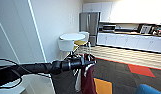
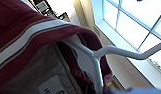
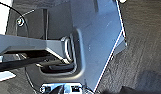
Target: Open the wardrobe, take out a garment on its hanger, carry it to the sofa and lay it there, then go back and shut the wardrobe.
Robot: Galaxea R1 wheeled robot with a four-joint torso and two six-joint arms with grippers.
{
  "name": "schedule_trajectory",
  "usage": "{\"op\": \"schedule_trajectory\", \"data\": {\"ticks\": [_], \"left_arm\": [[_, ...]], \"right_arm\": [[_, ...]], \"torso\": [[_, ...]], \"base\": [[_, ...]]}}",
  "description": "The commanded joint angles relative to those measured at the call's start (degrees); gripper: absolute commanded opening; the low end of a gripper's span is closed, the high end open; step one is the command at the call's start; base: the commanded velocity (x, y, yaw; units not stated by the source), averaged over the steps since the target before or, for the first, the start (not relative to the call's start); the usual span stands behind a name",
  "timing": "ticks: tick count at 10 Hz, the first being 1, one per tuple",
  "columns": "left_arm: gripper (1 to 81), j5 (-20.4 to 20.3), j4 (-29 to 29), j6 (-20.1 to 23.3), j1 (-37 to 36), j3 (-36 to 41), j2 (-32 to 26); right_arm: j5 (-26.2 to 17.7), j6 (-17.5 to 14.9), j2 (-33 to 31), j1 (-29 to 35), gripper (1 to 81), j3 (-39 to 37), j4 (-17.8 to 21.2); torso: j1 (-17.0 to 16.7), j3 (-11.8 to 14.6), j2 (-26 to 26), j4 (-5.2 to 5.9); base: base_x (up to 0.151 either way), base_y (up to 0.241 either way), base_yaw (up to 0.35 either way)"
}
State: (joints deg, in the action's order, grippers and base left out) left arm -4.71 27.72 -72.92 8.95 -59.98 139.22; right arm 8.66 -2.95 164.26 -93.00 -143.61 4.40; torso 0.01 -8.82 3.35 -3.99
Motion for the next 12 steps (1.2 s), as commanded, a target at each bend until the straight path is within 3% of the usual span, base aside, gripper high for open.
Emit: {"op": "schedule_trajectory", "data": {"ticks": [1,10,11,12], "left_arm": [[1.0,-5.49,2.60,0.94,-10.57,3.02,-0.60],[1.0,-5.31,3.04,0.94,-10.57,5.04,-2.88],[1.0,-5.31,3.12,0.95,-10.66,5.04,-2.97],[1.0,-5.31,3.13,1.03,-10.66,5.04,-3.06]], "right_arm": [[-3.29,-0.04,-0.48,1.10,81.1,0.71,-0.45],[-3.38,0.05,-0.39,0.93,81.1,0.71,-0.09],[-3.30,0.05,-0.39,0.93,81.1,0.71,-0.18],[-3.29,-0.04,-0.39,1.02,81.1,0.71,-0.27]], "torso": [[0.00,0.00,0.00,0.00],[0.00,0.00,0.00,0.00],[0.00,-4.31,0.00,0.00],[-0.01,-5.60,0.00,0.00]], "base": [[0.000,0.000,-0.249],[0.000,0.000,-0.253],[0.000,0.000,-0.254],[0.000,0.000,-0.255]]}}
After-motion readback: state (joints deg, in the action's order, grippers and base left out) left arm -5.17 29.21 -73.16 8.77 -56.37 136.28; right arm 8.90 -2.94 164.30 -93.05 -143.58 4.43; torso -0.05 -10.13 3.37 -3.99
